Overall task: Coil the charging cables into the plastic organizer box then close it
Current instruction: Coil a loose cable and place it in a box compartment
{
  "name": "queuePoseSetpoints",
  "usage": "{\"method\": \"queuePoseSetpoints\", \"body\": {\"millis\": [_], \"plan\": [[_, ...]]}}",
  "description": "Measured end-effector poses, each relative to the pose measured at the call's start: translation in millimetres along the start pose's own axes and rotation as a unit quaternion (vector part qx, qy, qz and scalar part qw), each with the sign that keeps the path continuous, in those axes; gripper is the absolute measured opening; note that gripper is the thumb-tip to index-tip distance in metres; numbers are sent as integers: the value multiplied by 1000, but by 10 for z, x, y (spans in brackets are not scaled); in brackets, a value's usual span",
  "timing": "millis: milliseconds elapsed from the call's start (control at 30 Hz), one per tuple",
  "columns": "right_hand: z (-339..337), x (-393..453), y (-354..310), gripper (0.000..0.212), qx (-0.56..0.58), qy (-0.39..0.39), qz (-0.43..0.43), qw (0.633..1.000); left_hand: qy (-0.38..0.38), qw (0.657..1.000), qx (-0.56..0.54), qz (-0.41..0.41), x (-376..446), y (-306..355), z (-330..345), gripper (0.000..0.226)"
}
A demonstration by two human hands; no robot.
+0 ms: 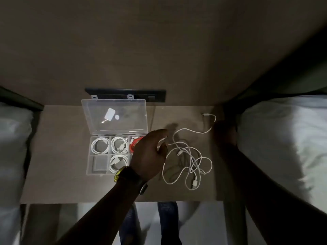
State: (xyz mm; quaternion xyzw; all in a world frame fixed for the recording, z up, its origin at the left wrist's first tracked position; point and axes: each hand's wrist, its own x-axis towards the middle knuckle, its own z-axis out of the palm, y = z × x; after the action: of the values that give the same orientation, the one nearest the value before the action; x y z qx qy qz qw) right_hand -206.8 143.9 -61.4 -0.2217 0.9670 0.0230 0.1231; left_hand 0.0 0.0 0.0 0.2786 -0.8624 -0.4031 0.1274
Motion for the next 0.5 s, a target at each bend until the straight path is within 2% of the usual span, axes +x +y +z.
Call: {"method": "queuePoseSetpoints", "body": {"millis": [33,100,133,200,233,267,333,400,500], "plan": [[161,92,62,33,-46,-37,9,998,-3,1000,-2,4,22,-42,43,36],[356,183,66,37,107,-96,55,988,-15,1000,0,6,60,-93,112,33],[366,220,23,38,165,-92,105,976,-23,1000,-2,-1,81,-106,129,31],[491,297,-45,39,209,-83,147,963,-25,999,-20,-1,95,-164,179,28],[531,335,-88,38,216,-74,132,965,-21,1000,-23,2,100,-194,192,26],[486,325,-175,35,270,-54,123,954,-22,1000,-20,6,119,-206,192,25],[403,307,-262,24,408,-4,68,910,-15,1000,-22,7,199,-209,193,24],[203,161,-282,17,478,22,-37,878,-9,999,-30,14,326,-152,163,28],[-126,-51,-294,18,404,-23,-232,885,-56,997,-6,48,572,20,41,53]]}}
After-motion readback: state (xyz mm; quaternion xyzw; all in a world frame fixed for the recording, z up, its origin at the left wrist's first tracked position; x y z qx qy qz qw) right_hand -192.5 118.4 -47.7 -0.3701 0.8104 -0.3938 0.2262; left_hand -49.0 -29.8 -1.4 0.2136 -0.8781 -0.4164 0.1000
